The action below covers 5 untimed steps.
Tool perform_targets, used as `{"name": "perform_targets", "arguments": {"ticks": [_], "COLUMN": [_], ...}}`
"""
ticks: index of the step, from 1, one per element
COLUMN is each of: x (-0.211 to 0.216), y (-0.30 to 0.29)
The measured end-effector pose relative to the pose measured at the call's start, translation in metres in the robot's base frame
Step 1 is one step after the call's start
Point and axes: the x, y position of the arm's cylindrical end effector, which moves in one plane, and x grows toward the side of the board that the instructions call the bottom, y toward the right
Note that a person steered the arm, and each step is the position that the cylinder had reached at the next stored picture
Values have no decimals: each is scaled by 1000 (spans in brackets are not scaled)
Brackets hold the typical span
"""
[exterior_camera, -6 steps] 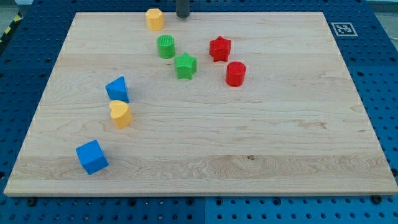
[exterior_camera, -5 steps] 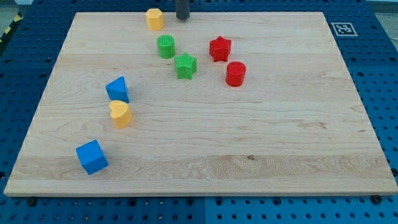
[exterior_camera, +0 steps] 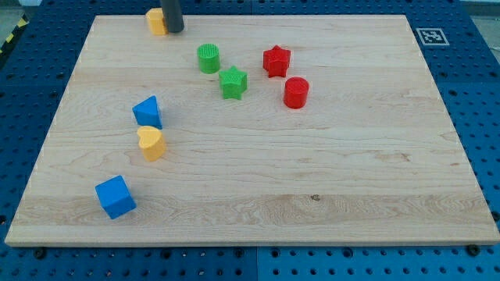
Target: Push the yellow hexagon to the top left
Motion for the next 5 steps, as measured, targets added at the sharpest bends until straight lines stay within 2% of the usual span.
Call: {"name": "perform_targets", "arguments": {"ticks": [2,5], "x": [-32,-35], "y": [1,-54]}}
